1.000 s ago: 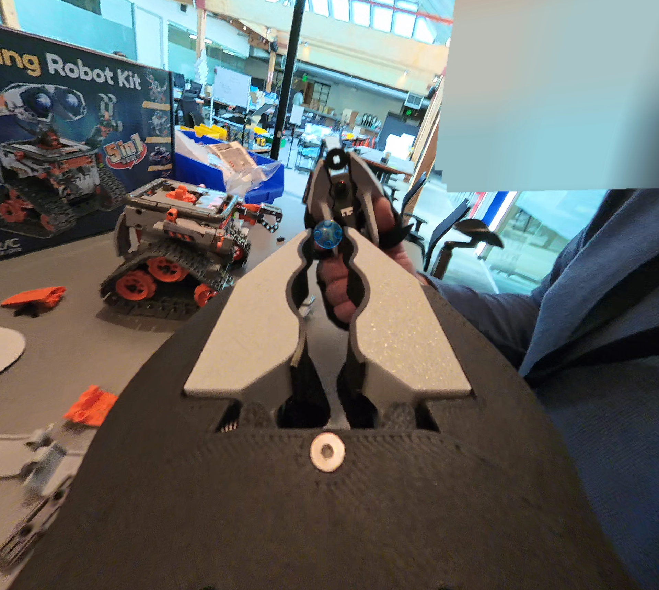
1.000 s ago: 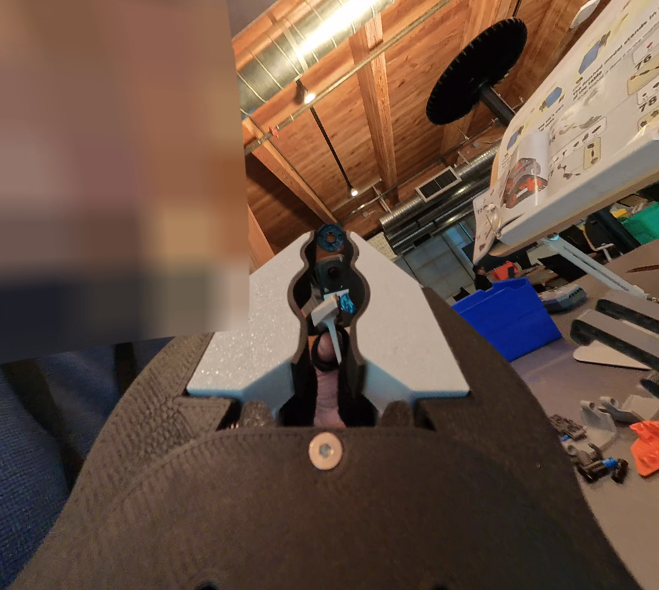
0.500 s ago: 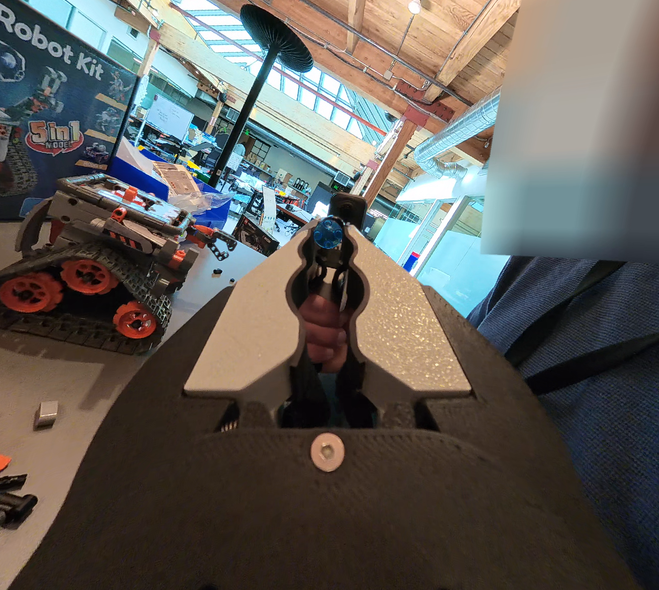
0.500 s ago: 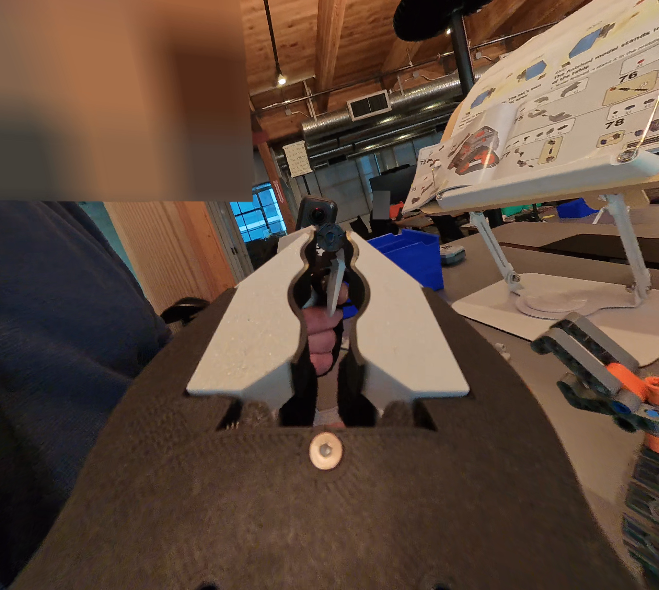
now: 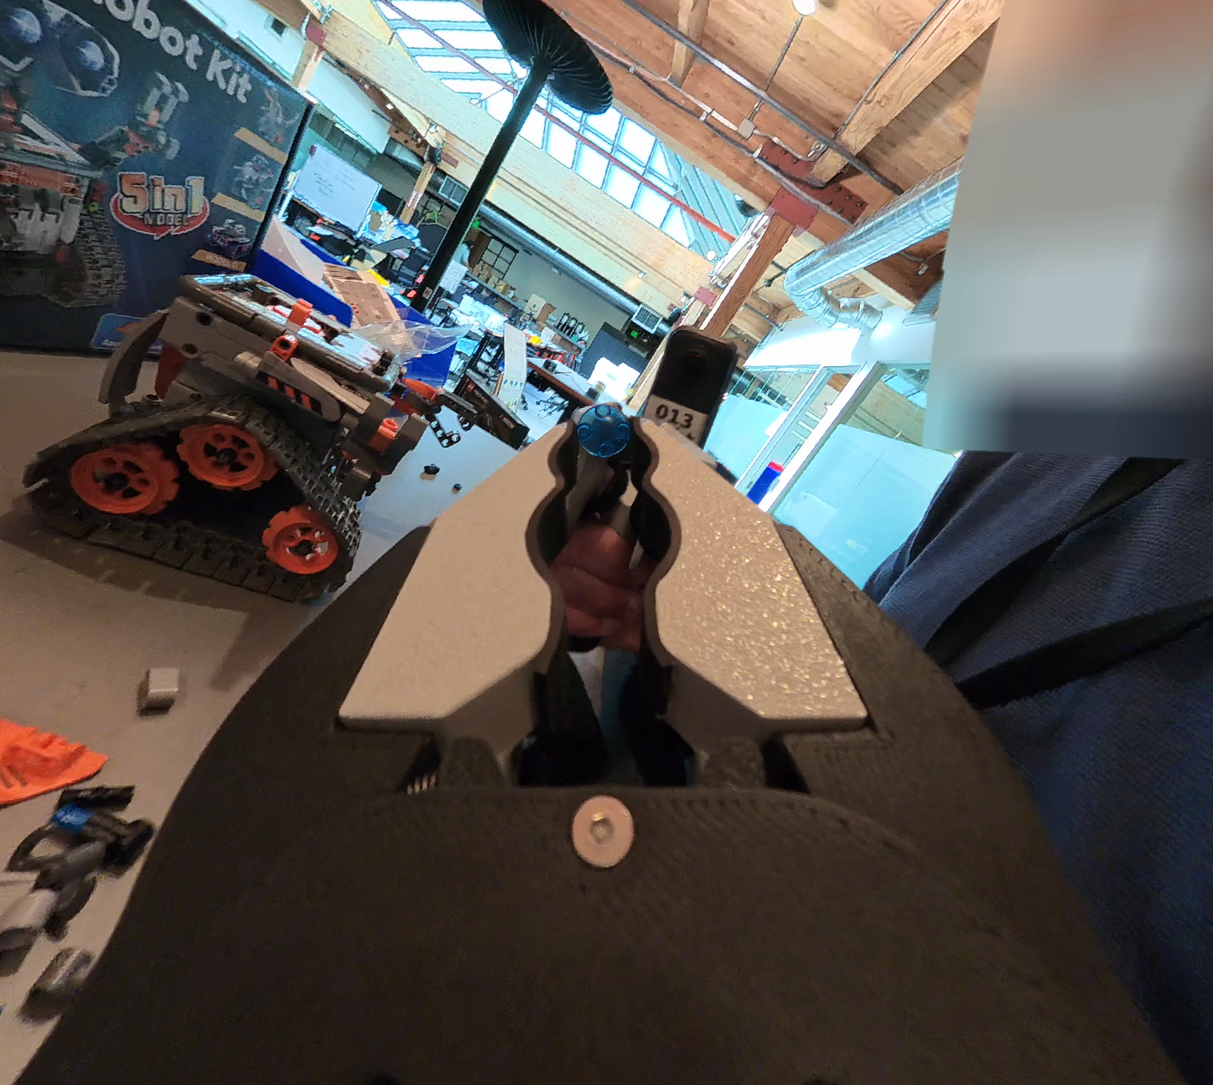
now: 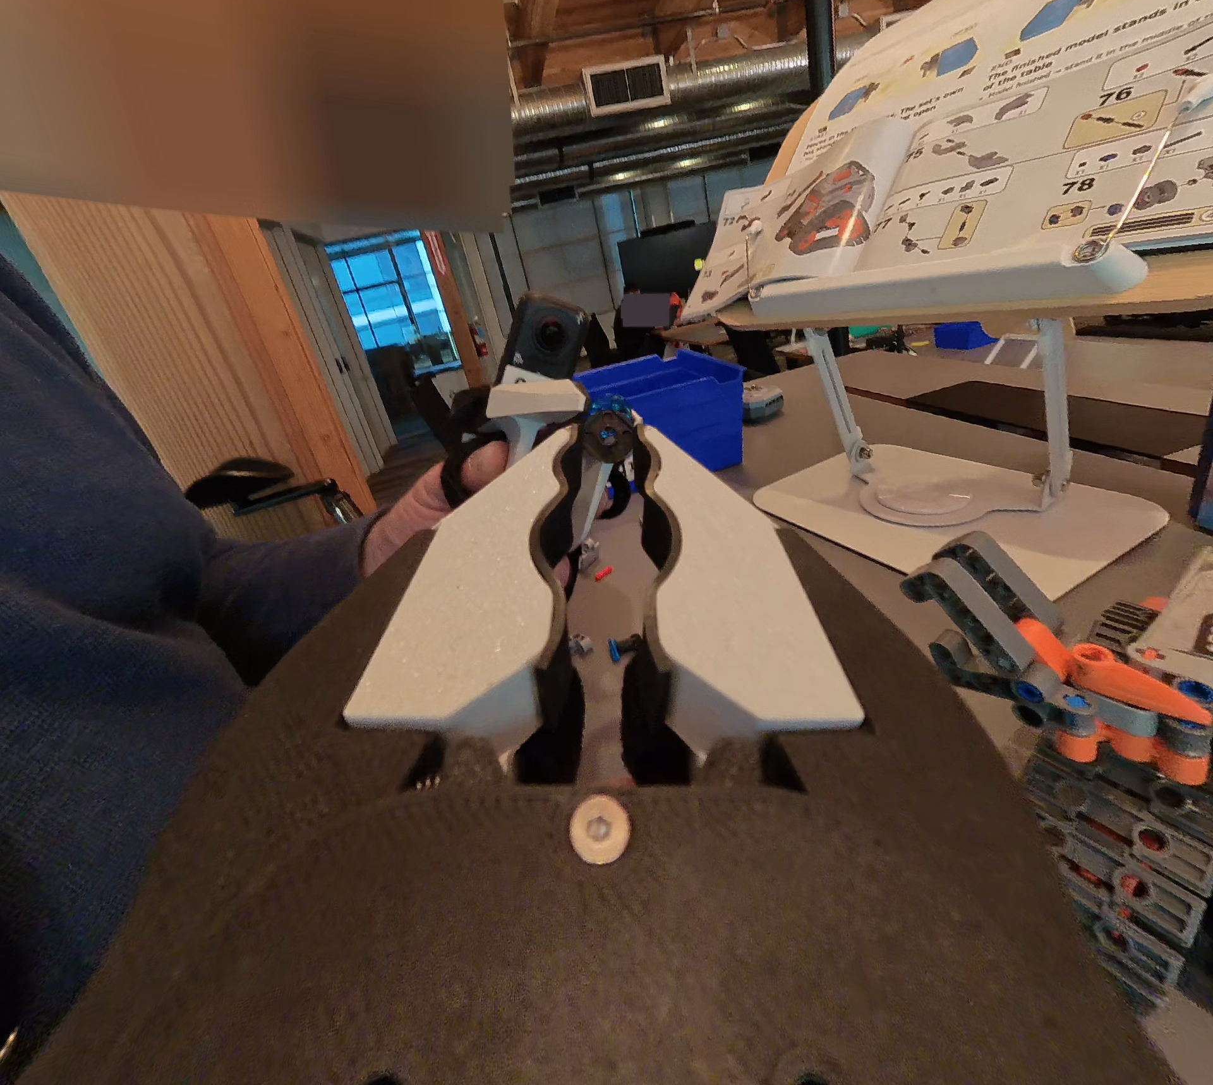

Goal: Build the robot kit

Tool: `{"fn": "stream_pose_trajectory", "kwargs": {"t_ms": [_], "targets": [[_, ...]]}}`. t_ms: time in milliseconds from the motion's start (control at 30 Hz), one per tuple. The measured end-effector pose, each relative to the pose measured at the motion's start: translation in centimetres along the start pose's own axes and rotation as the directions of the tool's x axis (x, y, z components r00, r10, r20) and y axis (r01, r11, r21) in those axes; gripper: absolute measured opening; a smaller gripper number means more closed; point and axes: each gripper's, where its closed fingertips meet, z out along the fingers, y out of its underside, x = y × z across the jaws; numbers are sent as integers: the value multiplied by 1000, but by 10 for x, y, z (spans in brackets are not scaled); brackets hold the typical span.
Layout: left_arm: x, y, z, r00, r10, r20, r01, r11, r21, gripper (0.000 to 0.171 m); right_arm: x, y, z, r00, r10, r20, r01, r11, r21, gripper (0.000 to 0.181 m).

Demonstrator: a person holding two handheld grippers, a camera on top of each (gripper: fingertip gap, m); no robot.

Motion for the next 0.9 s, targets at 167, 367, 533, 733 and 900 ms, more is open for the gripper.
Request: {"fn": "stream_pose_trajectory", "kwargs": {"t_ms": [167,367,533,733,900], "targets": [[-12,5,-15,992,79,101,-70,993,-91,12,0,22,4,997,-77,-4,76,983,-165,13],[-26,25,-41,939,251,234,-178,939,-293,13,-15,85,5,982,-164,89,186,846,-500,13],[-33,53,-60,891,365,270,-194,844,-501,13,-21,145,-6,953,-243,180,294,602,-742,13],[-33,95,-73,846,486,217,-213,683,-699,12,-23,177,-13,942,-246,227,320,469,-823,13],[-34,117,-77,836,524,163,-214,585,-782,13,-25,183,-11,944,-230,238,321,455,-831,13]]}}
